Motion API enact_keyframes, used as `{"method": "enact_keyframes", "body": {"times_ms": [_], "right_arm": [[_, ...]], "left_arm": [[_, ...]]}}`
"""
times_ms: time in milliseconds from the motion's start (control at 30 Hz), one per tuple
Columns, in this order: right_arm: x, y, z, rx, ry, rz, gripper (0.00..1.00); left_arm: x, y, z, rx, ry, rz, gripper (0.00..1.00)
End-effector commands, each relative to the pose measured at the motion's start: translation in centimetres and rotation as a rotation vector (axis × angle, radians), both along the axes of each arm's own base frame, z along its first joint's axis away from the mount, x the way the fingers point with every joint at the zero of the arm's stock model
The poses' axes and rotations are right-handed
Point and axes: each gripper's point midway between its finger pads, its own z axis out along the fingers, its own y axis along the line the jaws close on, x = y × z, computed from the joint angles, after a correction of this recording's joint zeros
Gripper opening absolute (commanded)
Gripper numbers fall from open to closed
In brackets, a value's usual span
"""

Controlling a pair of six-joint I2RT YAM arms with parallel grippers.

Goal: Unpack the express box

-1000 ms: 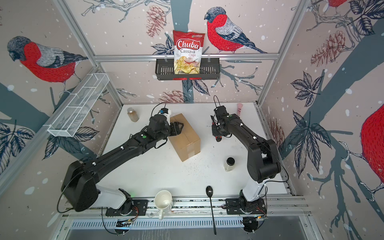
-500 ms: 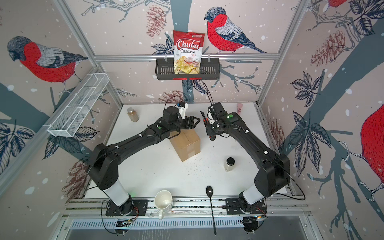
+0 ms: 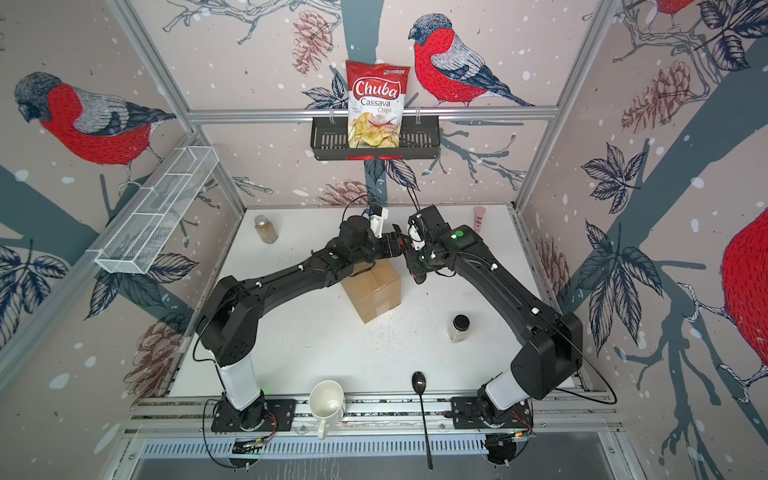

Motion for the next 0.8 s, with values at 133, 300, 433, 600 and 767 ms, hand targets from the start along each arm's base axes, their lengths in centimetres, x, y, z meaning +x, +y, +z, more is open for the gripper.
{"method": "enact_keyframes", "body": {"times_ms": [133,300,433,600,767], "right_arm": [[0.2,0.4,1.1,0.029,-0.03,0.011,0.13],[0.4,0.5,1.3,0.029,-0.041,0.01,0.13],[0.6,0.5,1.7,0.034,-0.053,0.007,0.13],[0.7,0.5,2.1,0.037,-0.069,0.001,0.14],[0.8,0.3,2.5,0.044,-0.091,-0.008,0.15]], "left_arm": [[-0.1,-1.3,1.7,-0.102,-0.017,-0.021,0.43],[-0.3,-1.3,1.2,-0.114,-0.002,-0.019,0.31],[-0.2,-1.0,1.1,-0.117,0.002,-0.004,0.22],[-0.1,-1.0,1.0,-0.135,0.01,0.01,0.13],[0.0,-0.9,0.9,-0.166,0.026,0.021,0.12]]}}
